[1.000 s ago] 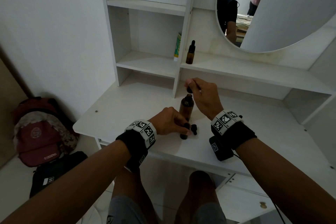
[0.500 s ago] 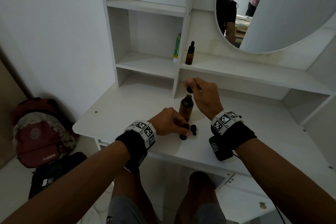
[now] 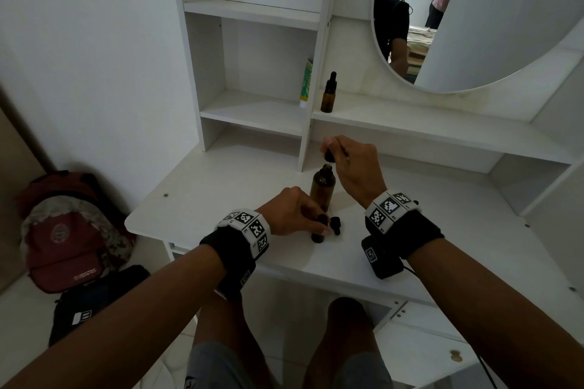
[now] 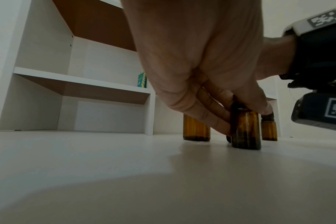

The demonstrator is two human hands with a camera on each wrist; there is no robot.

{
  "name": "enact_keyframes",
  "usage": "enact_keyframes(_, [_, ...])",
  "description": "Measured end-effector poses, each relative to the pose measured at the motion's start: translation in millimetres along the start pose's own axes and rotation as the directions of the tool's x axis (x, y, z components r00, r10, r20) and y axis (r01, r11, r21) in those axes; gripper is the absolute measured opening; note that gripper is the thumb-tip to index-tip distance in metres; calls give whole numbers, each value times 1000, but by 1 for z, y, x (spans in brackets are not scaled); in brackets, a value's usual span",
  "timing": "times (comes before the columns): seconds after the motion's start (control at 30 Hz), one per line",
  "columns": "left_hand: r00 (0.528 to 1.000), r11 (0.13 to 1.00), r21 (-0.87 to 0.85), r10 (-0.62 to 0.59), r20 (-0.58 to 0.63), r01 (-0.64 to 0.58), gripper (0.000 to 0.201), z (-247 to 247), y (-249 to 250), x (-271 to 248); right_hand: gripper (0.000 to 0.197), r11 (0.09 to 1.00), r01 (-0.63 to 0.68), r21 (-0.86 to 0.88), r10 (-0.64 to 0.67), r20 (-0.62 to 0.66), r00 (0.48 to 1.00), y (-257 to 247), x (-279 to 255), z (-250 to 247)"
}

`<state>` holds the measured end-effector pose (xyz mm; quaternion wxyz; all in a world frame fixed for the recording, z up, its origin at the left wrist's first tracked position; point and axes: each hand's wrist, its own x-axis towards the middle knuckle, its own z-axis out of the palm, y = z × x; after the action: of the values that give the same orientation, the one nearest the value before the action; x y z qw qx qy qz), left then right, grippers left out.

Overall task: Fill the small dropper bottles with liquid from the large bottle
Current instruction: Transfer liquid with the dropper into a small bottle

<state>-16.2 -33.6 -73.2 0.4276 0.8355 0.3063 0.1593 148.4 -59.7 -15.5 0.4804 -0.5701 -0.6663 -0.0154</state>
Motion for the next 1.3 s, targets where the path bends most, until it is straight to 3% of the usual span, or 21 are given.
enact_keyframes(0.37, [1000,1000,-1,-6,6,6,27,0,0,0,35,999,39,-21,-40,-27,999,-1,2,-3])
enact_keyframes(0.67, [1000,1000,-23,3,0,-3,25,0,0,0,30,979,7,205,33,-191,981,-36,26,-42])
enact_keyframes(0.97, [1000,1000,-1,12,-5,-12,25,0,0,-1,33,977,-40,210,45,-19,999,-36,-13,-37])
enact_keyframes(1.3, [1000,1000,26,1,-3,-1,26,1,-1,0,31,968,-130,213,121,57,991,-33,-38,-24])
